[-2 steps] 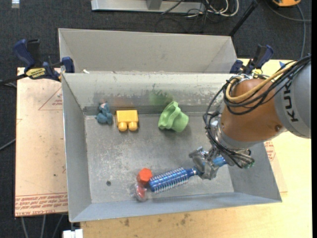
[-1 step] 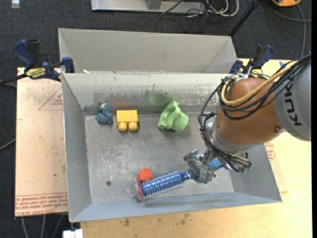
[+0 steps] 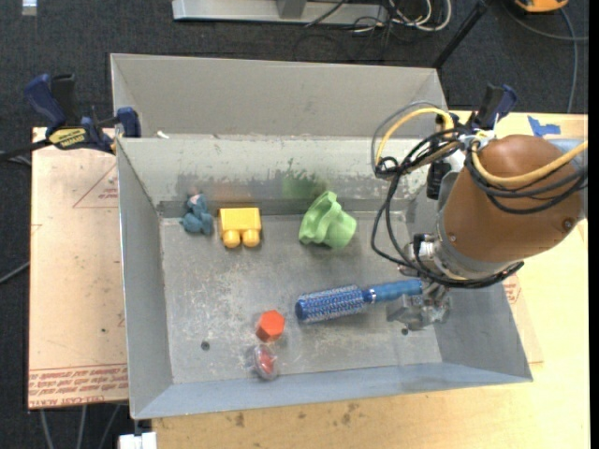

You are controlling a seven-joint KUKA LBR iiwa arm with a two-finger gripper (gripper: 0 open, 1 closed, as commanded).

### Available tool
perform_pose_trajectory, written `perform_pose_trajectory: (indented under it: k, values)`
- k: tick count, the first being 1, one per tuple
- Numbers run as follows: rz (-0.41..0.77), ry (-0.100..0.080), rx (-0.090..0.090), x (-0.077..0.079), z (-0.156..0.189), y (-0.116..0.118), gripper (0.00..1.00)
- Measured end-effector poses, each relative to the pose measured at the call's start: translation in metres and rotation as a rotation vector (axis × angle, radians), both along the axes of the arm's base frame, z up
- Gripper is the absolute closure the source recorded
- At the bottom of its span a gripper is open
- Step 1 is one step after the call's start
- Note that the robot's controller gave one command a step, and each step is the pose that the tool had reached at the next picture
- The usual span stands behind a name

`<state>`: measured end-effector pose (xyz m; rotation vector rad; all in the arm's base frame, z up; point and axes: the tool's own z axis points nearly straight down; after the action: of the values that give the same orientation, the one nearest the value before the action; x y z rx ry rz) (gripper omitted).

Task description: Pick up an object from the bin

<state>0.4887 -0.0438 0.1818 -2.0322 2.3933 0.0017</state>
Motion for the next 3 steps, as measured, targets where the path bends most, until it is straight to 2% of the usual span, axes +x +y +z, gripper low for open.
perform_pose_trajectory:
  k: [1, 2, 3]
  values:
    - [0.213, 0.006, 0.001, 0.018, -0.098, -0.03, 1.0]
    - [0.212, 0.002, 0.001, 0.019, -0.096, -0.03, 0.0]
    - [0.391, 0.002, 0.003, 0.013, -0.111, 0.073, 0.0]
